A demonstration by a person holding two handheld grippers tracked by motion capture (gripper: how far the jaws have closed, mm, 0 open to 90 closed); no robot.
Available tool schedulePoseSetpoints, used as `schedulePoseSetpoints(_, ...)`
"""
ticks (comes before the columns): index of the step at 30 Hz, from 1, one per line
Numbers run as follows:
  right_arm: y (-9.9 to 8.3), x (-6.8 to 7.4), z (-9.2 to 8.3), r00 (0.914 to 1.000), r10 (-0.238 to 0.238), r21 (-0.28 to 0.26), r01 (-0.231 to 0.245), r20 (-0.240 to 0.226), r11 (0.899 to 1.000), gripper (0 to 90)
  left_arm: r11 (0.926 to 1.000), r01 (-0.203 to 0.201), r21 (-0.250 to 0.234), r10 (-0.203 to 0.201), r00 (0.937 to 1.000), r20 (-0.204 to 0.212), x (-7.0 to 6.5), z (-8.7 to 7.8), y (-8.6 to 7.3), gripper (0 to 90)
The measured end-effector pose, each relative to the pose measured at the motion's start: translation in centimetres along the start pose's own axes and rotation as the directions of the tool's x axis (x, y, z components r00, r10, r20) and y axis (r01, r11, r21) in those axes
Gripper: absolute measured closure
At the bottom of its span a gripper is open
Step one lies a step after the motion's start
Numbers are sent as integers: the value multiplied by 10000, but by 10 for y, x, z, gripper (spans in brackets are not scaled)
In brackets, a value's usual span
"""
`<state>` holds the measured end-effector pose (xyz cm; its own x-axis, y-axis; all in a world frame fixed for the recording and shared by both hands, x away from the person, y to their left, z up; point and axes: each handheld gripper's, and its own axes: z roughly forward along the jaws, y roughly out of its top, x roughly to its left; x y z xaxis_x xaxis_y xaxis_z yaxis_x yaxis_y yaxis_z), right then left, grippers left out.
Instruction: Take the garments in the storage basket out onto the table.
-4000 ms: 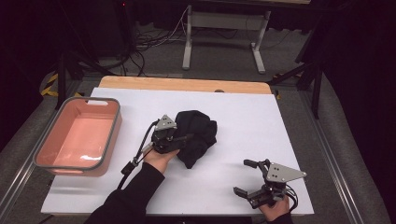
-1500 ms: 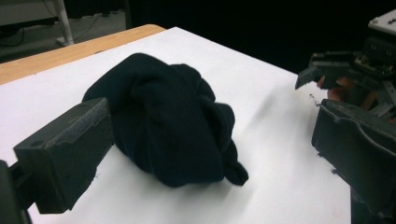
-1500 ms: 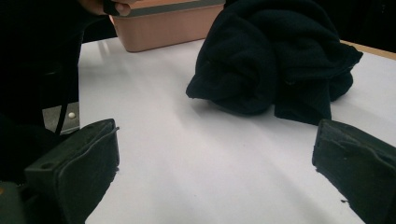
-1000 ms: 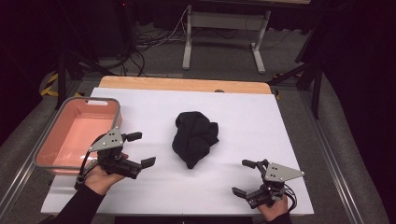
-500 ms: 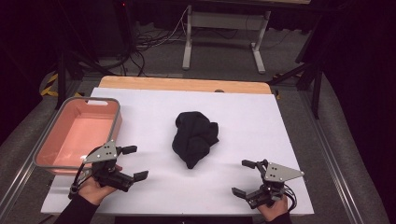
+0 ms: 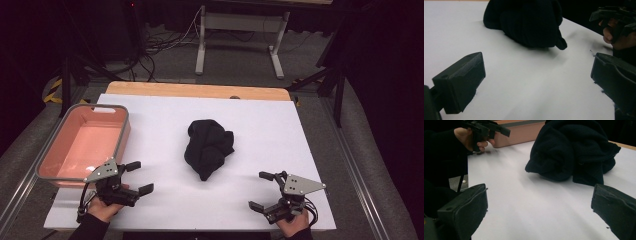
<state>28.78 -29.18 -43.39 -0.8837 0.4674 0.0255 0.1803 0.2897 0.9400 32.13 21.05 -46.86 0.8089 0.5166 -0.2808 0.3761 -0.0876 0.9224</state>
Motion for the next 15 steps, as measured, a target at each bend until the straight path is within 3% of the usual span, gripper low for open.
schedulePoseSetpoints(2,0,0,0,10000,9,8,-9,2,10000,12,10000,-50,27,50,9999,-89,0,2,-2,4)
schedulePoseSetpoints(6,0,0,1,10000,3,32,-3,-5,10000,12,9977,-632,259,642,9971,-410,0,4,-5,3)
schedulePoseSetpoints(8,-1,0,0,10000,8,23,-8,5,10000,12,9983,-559,169,565,9978,-355,-1,4,-5,2)
schedulePoseSetpoints(10,-1,0,0,10000,10,16,-10,14,10000,12,9998,-168,-60,164,9986,-499,-1,4,-5,2)
schedulePoseSetpoints(15,-1,0,2,10000,-1,45,1,-2,10000,12,9987,-516,43,517,9956,-785,-4,6,-5,2)
